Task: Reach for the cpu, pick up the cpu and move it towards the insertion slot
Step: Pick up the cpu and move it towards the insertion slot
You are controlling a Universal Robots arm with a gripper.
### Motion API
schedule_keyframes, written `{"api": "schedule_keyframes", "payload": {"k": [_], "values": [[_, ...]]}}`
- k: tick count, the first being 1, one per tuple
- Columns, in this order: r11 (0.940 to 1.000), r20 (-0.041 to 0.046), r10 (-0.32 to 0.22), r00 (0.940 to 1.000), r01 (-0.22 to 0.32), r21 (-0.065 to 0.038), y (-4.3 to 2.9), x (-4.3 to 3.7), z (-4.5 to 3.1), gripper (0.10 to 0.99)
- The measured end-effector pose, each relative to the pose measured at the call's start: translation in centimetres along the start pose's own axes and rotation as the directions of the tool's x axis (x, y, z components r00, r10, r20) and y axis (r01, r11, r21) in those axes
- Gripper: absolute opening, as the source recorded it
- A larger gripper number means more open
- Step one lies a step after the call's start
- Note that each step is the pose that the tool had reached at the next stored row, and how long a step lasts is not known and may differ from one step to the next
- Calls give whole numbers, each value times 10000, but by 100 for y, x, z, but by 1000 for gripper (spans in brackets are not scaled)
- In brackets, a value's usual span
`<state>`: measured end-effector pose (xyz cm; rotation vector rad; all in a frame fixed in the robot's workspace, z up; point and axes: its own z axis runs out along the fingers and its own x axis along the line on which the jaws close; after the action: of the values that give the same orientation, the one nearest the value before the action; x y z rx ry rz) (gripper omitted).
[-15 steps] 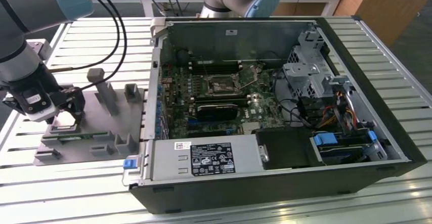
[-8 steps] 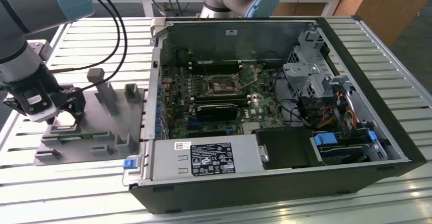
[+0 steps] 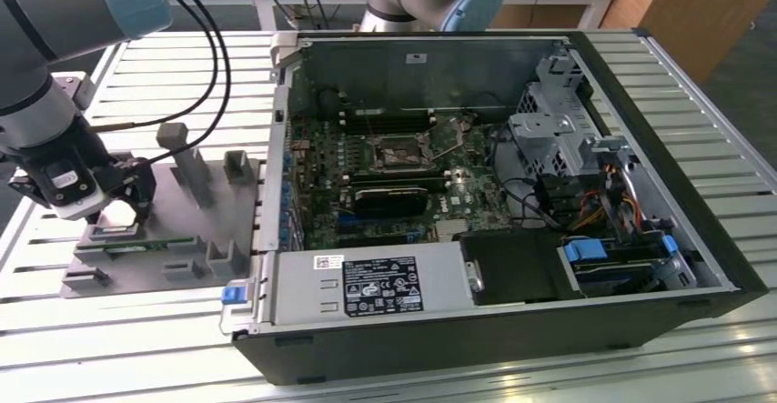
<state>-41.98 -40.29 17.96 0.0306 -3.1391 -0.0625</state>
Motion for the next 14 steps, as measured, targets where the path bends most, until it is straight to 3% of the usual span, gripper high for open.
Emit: {"api": "schedule_keyframes", "payload": {"k": [4, 5, 9, 14], "values": [[10000, 0, 0, 10000, 0, 0, 0, -4, 0, 667], [10000, 1, 0, 10000, 0, 0, 0, -5, 0, 592], [10000, 0, 0, 10000, 0, 0, 0, -5, -1, 545], [10000, 1, 0, 10000, 0, -1, 0, -5, -2, 545]]}}
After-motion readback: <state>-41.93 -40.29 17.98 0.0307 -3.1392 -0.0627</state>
